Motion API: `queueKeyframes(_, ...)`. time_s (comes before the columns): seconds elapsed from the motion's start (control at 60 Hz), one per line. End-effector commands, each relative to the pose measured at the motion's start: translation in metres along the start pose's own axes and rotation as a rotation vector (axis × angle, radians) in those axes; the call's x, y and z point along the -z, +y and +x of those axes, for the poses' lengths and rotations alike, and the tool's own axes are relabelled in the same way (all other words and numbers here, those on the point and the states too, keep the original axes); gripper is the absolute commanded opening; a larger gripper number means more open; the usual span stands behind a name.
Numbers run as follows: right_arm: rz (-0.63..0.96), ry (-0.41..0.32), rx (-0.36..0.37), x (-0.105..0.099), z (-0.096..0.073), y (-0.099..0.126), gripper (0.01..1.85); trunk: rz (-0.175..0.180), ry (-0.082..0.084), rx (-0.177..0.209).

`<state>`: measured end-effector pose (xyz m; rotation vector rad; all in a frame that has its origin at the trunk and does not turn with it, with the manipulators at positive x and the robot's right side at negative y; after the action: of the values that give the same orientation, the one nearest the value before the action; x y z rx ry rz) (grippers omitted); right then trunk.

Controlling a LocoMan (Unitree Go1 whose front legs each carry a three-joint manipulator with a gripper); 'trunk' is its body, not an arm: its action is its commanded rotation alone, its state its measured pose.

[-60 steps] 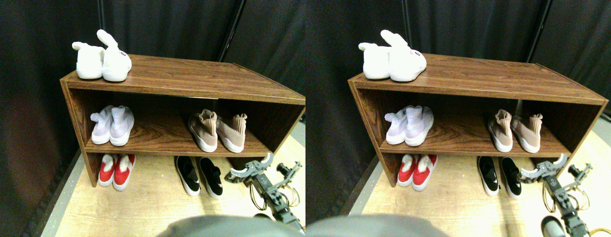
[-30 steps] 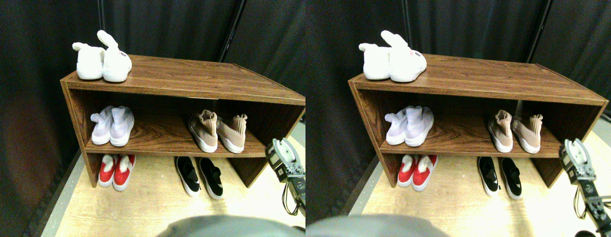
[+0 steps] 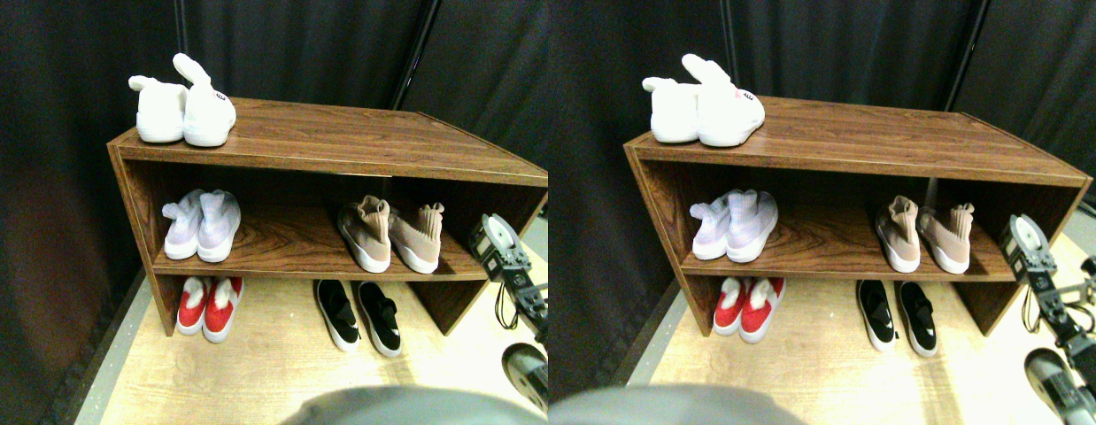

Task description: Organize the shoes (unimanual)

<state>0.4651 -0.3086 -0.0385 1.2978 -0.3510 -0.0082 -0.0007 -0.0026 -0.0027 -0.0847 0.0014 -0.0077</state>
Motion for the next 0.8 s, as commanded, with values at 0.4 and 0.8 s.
queueKeyframes(0.4,-0.044,0.0,0.166,0.015,0.049,-0.033,0.06,-0.019,0.012,-0.019)
queueKeyframes(0.8,-0.06,0.045,0.236,0.039,0.04,-0.041,0.06,-0.032,0.016,-0.036)
